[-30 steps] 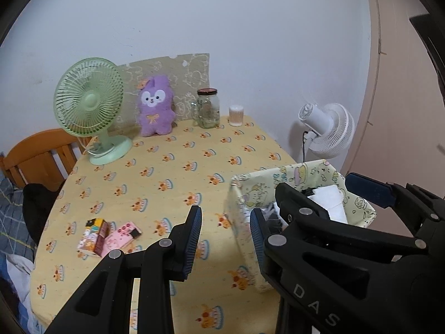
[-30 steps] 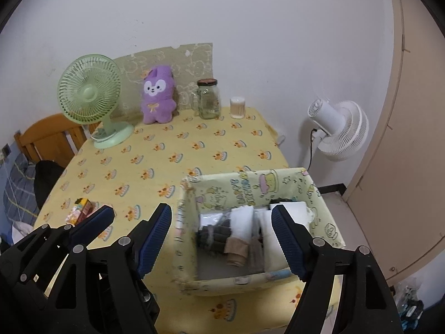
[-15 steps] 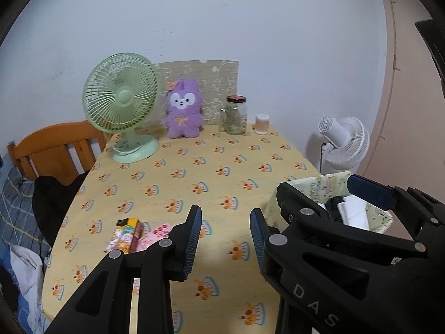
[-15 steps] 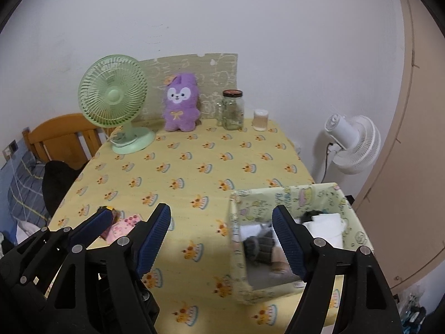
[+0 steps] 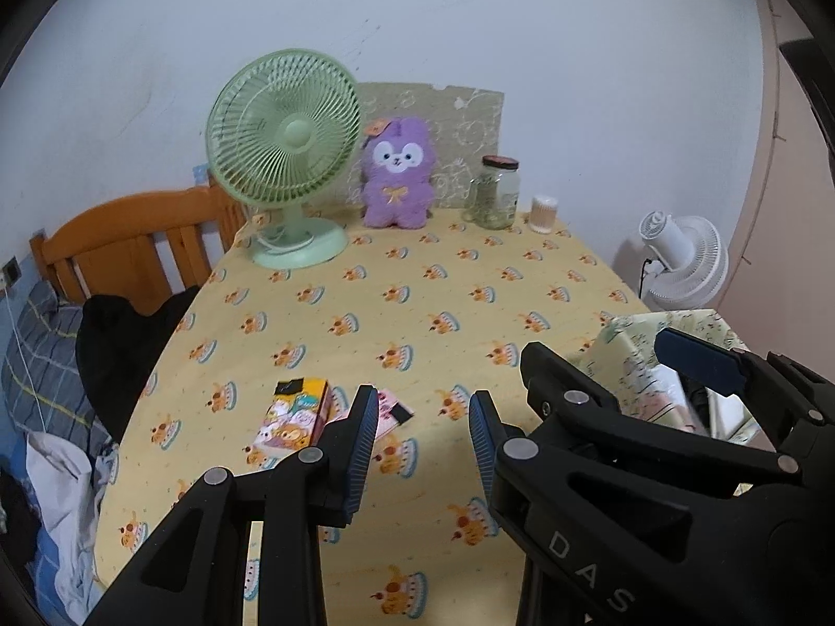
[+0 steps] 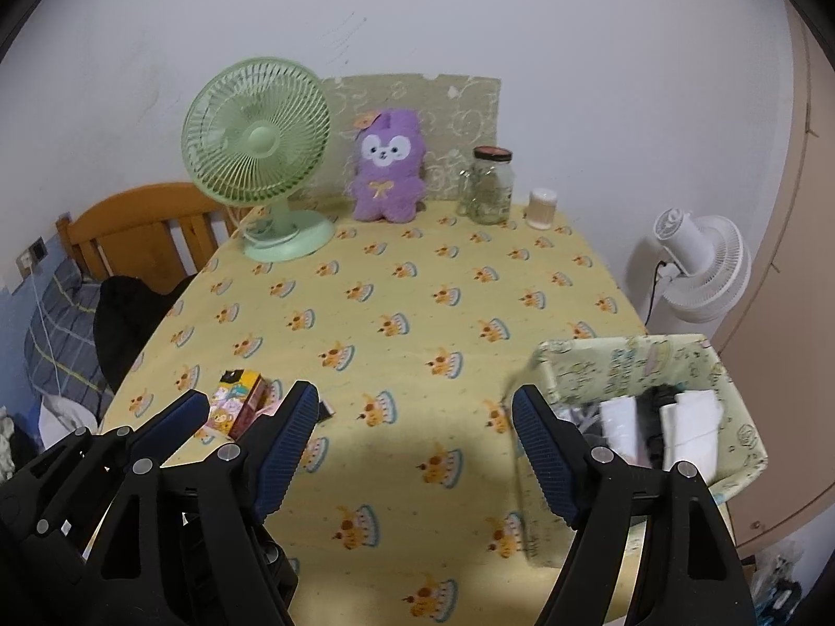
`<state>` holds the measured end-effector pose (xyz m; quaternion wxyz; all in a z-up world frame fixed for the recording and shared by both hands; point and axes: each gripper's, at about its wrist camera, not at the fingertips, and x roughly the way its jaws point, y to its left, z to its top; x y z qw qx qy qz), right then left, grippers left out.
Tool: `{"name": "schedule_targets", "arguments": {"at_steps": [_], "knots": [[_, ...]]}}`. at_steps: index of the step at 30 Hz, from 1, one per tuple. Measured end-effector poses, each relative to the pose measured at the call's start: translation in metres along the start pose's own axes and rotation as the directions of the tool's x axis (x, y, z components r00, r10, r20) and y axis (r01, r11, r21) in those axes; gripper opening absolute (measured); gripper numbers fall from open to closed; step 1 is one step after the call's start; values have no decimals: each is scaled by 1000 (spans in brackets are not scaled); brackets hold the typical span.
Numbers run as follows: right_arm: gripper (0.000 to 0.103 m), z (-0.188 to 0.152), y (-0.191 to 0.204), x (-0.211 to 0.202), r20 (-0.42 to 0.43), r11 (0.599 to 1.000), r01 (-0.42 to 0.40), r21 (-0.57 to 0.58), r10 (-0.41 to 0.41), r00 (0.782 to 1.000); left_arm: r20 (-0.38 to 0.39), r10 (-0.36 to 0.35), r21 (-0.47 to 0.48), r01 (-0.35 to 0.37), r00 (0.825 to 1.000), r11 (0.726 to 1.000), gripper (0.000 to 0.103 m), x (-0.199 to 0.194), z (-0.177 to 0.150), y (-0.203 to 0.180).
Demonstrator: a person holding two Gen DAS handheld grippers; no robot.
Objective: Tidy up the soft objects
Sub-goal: 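Move both tools back over the tissue box and pink pack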
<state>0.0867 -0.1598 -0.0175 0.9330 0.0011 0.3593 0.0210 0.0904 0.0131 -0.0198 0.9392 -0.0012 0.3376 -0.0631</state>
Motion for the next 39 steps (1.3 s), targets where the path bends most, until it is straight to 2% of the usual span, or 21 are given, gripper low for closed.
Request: {"name": "schedule_targets", "arguments": {"at_steps": [10,17,29,34,39], "knots": [[80,-11,34,35,-54,999,-46,-21,45,998,-47,53,-8,-53,998,999,37,21,-16,34],[81,-18,55,59,-94,998,-59,-19,57,994,-84,60,-22,-62,995,998,37,37,-25,54],[85,-33,66,100,-167,995,-49,85,62,984,-138,81,-7,-83,987,997,37,68,-36,75],[88,-36,74,115,-179,998,-44,48,52,982,-158,116,17,-115,981,993,37,83,-39,78],[89,-40,73,131,-204,996,-51,73,65,977,-170,128,39,-123,977,992,38,96,-40,81]]}}
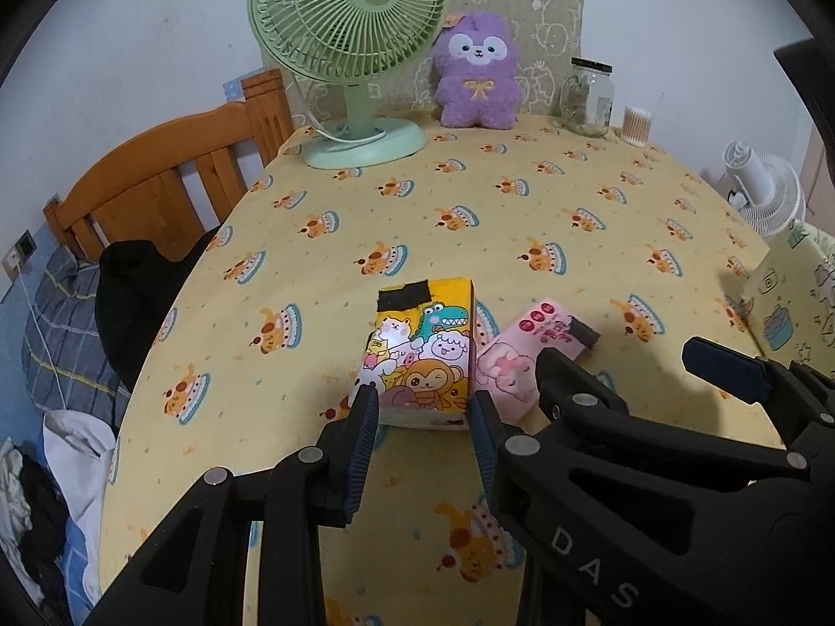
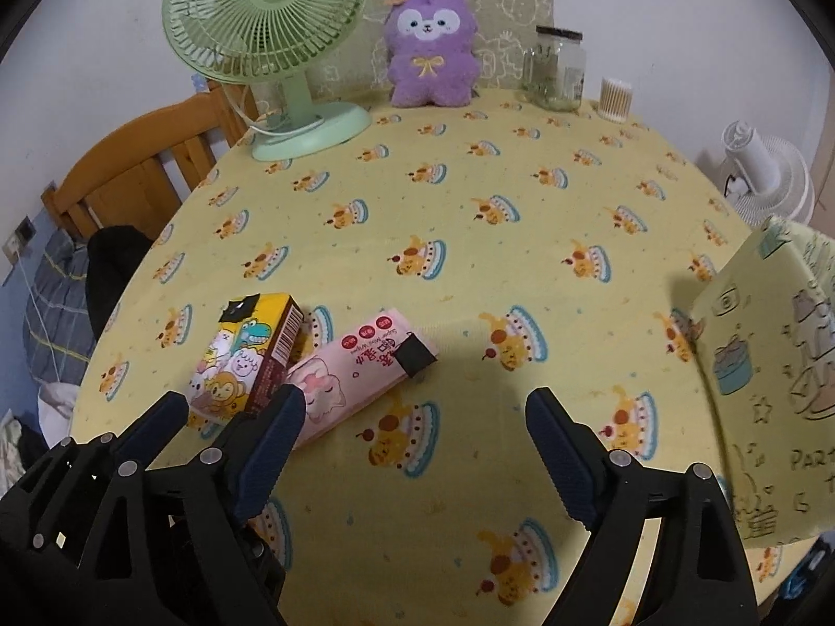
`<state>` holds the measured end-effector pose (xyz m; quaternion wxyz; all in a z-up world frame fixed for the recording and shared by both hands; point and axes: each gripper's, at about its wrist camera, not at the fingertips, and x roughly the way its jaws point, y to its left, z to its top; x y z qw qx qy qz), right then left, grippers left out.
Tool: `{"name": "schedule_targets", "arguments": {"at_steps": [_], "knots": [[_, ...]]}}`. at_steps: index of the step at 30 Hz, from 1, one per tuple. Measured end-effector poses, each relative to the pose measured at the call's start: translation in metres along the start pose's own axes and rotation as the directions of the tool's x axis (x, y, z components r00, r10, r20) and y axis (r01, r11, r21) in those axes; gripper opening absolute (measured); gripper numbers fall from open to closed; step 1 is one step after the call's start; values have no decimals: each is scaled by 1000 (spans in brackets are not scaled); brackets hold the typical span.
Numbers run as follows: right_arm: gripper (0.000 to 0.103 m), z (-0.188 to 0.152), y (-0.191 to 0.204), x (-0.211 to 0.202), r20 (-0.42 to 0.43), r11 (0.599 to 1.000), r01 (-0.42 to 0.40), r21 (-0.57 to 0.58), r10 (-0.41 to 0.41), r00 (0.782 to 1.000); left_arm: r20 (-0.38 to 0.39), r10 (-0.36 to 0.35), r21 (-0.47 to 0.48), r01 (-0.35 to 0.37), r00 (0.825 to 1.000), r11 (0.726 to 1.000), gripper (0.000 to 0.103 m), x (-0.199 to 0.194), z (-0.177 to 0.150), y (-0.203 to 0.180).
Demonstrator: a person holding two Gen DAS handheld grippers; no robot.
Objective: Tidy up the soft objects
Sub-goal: 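Move both tools back over the tissue box and pink pack, then grasp the pink wet-wipes pack with the right tool while the left tool grasps the cartoon tissue box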
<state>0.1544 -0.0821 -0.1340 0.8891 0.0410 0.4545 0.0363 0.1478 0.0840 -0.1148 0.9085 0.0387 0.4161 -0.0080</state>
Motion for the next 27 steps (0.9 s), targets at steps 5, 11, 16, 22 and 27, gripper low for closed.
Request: {"name": "schedule_targets", "arguments": {"at_steps": [5,11,16,22,27], "knots": [[89,5,2,13,-16,1000,-23,14,23,1000,22,17,14,-17,1000,1000,40,8,3,6],[89,11,7,26,-32,997,-62,43,63,997,13,48,8,-48,999,999,40,17,7,16],[93,14,16,38,-66,996,-84,36,86,994,10,88,2,-88,996,996,40,21,5,25],[91,13,35,44,-43,996,-65,-67,63,997,-12,98,-19,-99,995,995,41,28,0,33],[61,14,38,41,-29,980,-144,-135,142,989,-24,61,-51,-62,998,997,45,27,-2,36]]}}
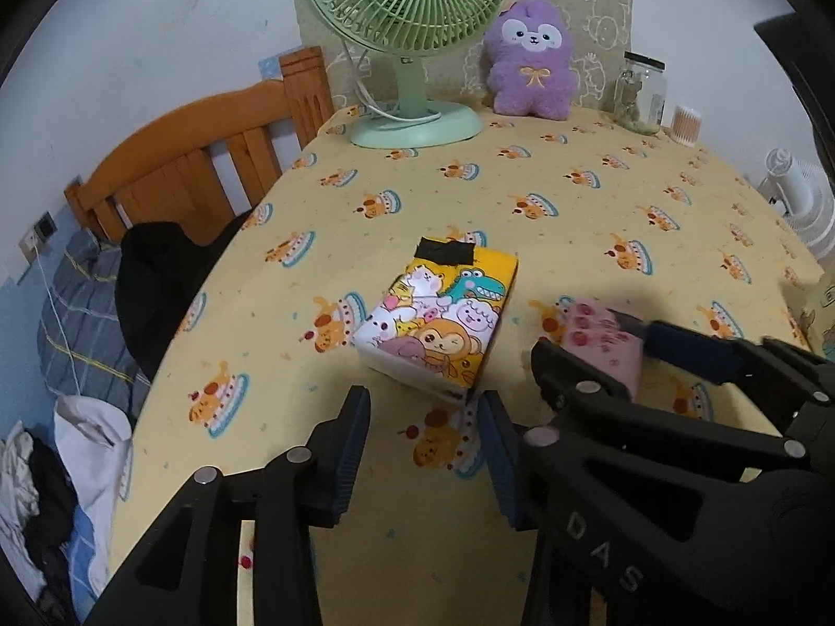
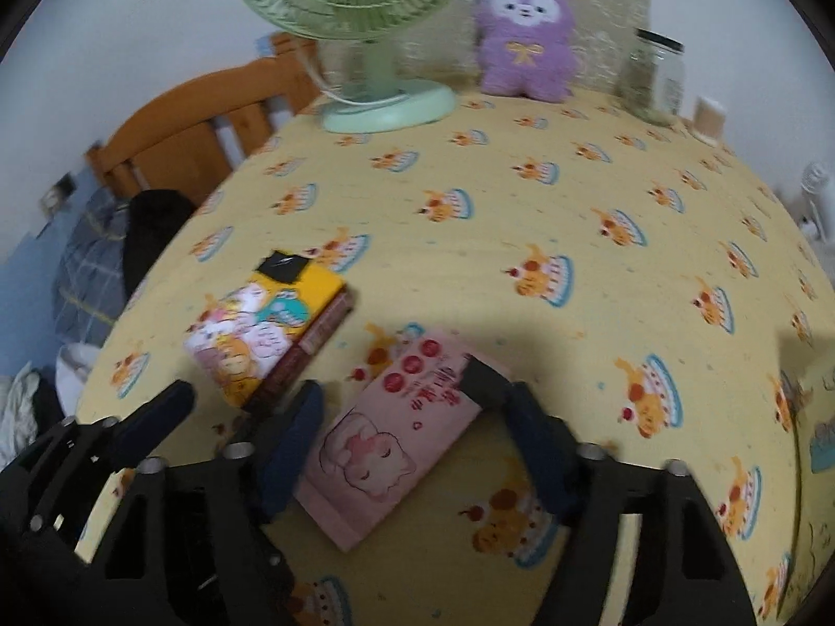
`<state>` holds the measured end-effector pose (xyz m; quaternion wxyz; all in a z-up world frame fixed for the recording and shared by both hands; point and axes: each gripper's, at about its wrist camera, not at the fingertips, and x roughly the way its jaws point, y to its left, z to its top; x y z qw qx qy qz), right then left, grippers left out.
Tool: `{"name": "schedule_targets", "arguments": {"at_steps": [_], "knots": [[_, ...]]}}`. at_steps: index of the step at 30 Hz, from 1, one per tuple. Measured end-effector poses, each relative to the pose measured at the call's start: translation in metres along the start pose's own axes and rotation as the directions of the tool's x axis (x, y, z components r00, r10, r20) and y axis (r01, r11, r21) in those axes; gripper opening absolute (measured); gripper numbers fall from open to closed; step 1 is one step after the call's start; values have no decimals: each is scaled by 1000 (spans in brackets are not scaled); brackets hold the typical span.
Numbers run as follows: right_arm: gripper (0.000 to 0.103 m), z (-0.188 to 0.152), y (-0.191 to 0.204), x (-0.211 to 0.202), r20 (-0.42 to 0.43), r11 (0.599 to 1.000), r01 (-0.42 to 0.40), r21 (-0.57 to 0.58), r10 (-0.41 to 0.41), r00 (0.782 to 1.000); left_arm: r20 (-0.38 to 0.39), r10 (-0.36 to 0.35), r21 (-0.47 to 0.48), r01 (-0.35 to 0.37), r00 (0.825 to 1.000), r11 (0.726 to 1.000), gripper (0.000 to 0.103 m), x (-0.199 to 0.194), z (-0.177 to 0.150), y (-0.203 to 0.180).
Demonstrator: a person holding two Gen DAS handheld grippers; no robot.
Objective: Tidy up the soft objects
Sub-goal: 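Grasp the pink wet-wipes pack with the right tool while the left tool grasps the cartoon tissue box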
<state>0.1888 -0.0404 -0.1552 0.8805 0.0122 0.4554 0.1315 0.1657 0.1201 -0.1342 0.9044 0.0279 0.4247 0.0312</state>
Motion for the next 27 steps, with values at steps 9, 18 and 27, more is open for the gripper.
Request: {"name": "schedule_targets", "arguments": {"at_steps": [9,18,27], "knots": [[45,3,-1,0,-17,995,-85,-54,84,996,10,52,40,-52,999,998,50,1,4,-2],[38,15,-2,10,-23,993,-109,-46,108,994,28,61,131,-64,998,989,51,14,18,2],[24,17,3,2,2,994,-77,-76,78,997,62,53,167,-63,997,984,59,8,15,4]]}}
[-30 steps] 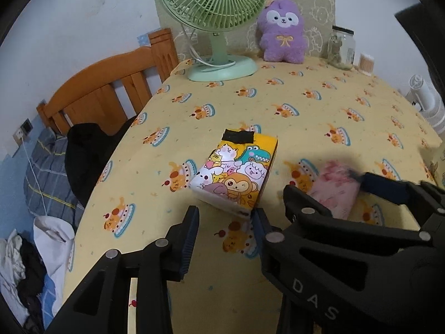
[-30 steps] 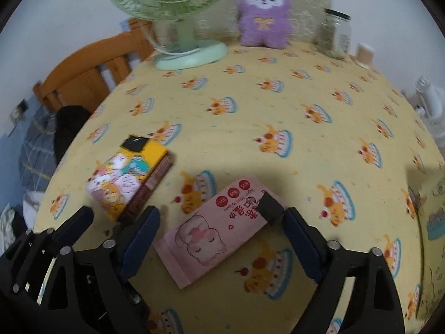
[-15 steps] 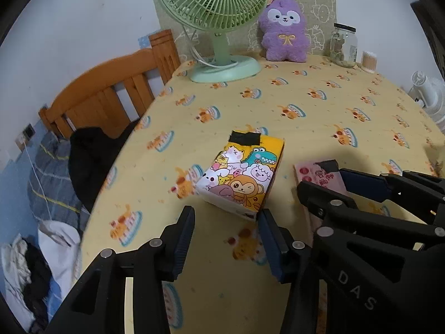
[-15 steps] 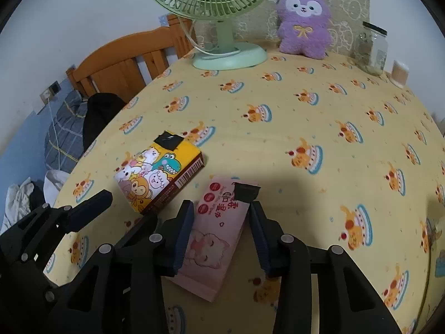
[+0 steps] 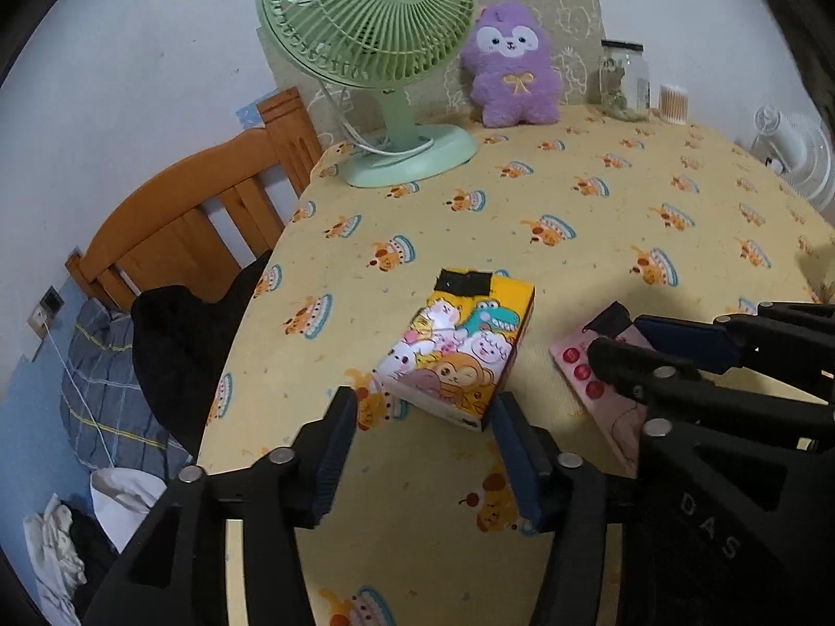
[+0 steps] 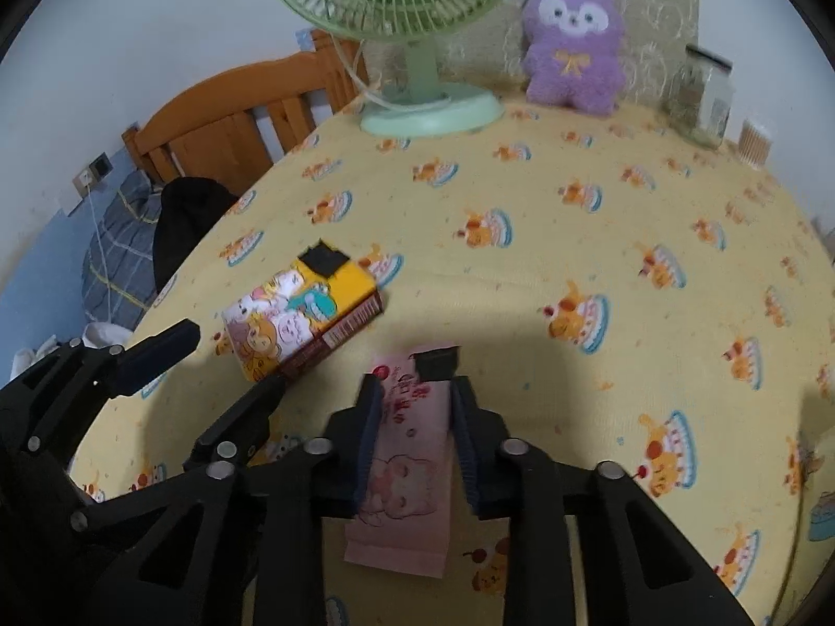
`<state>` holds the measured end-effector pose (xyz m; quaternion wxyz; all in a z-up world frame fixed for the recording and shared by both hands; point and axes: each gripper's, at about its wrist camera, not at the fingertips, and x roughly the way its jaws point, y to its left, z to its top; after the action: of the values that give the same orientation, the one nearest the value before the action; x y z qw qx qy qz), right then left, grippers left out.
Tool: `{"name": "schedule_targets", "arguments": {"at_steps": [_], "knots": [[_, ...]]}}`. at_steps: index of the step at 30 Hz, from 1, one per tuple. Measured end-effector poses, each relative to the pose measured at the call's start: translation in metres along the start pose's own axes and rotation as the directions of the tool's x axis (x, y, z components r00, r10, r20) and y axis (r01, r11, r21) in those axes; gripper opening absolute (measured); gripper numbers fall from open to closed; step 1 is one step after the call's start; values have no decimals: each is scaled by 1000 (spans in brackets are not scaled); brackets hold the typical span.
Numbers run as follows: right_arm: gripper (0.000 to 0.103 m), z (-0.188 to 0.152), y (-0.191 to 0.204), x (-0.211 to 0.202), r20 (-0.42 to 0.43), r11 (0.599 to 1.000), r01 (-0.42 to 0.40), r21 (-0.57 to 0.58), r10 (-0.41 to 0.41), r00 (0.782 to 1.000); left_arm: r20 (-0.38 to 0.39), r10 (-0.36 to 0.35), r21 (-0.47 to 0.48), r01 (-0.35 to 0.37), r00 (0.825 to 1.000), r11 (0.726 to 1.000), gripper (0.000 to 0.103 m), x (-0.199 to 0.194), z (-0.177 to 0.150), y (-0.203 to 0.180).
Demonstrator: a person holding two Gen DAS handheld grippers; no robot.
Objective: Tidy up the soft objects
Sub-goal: 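Grasp the pink wet-wipes pack with the right tool while the left tool grasps the cartoon tissue box, then lift the pink pack and tissue box and carry them toward the paper box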
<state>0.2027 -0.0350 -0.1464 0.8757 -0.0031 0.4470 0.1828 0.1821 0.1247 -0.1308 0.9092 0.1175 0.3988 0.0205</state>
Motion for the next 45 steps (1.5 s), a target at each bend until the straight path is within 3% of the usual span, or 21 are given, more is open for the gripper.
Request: {"name": "schedule_targets", "arguments": {"at_steps": [4,11,13,16,17,19,23,28,34,35,37,45], "knots": [[23,2,5,-5,3,1000,10,-7,-10,1000,4,-8,60,8,1000,998,59,-1,4,3],[25,1,-8,1,-36,991,-31,132,36,999,-12,-107,104,107,994,989,68,8,15,8],[32,0,-9,2,-49,989,-34,142,41,998,-43,-122,118,126,992,985,69,17,16,6],[52,-1,-12,5,-77,987,-53,154,65,995,-36,-156,105,159,987,982,69,24,16,7],[53,0,-11,3,-79,988,-54,144,66,995,-26,-169,98,170,985,980,66,25,15,8],[59,0,-10,1,-83,991,-42,126,53,995,-25,-193,89,195,981,977,52,23,13,7],[64,-4,-13,1,-115,991,-33,127,48,992,-9,-135,129,135,991,982,48,14,6,-2],[67,-12,-4,-3,-102,995,-30,93,40,994,-17,-86,94,87,996,992,47,2,-7,4],[65,-19,21,3,-67,994,93,-54,-96,993,-5,5,72,-5,1000,997,46,-13,-28,7],[63,-20,23,3,-56,993,100,-64,-104,993,-10,-4,54,4,1000,999,46,-13,-29,9],[43,-19,25,3,-47,993,87,-79,-90,995,-20,-34,24,34,999,999,45,-14,-28,9],[41,-29,21,-8,-46,994,90,-61,-92,995,-7,-59,-8,59,998,998,45,-25,-34,-3]]}}
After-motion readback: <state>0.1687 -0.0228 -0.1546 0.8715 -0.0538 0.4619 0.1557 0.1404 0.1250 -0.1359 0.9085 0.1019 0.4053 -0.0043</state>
